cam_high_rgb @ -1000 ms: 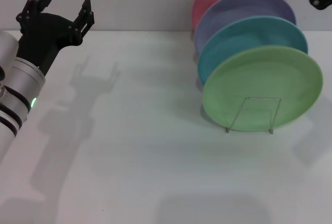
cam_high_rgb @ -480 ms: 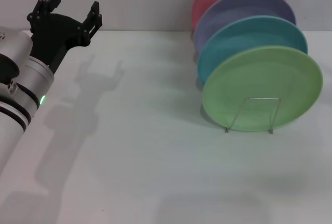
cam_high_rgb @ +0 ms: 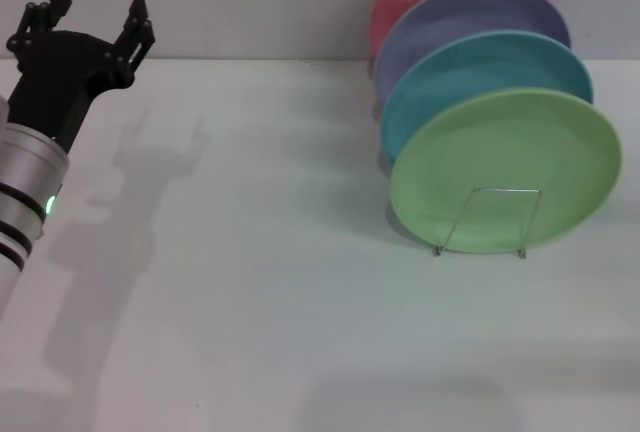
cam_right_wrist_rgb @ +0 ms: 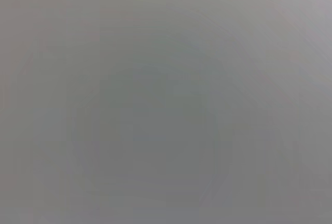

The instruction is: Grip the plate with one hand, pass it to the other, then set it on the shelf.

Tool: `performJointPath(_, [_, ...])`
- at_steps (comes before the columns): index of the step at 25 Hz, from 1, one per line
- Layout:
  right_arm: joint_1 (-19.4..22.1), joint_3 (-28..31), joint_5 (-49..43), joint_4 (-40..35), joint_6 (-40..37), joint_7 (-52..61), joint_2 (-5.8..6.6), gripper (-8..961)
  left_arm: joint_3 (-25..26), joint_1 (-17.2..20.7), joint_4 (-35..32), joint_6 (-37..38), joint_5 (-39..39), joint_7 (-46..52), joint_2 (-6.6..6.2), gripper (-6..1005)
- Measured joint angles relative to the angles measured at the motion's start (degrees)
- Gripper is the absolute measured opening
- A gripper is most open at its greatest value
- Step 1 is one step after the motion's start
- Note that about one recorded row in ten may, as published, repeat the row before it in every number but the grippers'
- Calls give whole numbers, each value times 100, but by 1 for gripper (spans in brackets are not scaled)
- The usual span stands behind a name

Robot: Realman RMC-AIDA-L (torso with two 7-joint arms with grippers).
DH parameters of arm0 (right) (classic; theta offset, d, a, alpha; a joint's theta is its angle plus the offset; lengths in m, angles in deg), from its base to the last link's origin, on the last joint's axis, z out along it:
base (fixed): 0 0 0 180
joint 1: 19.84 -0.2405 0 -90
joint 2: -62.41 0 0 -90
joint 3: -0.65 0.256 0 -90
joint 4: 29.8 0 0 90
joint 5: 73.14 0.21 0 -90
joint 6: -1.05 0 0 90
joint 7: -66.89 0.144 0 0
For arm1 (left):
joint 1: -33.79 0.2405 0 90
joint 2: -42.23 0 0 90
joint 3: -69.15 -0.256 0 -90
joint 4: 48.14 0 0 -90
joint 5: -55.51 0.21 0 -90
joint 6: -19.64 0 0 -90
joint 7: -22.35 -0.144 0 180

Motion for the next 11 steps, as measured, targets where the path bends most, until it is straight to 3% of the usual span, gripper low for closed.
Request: performJointPath(11, [-104,25,257,-298,-281,462,0,557,23,8,-657,1058,-10,531,-2,793])
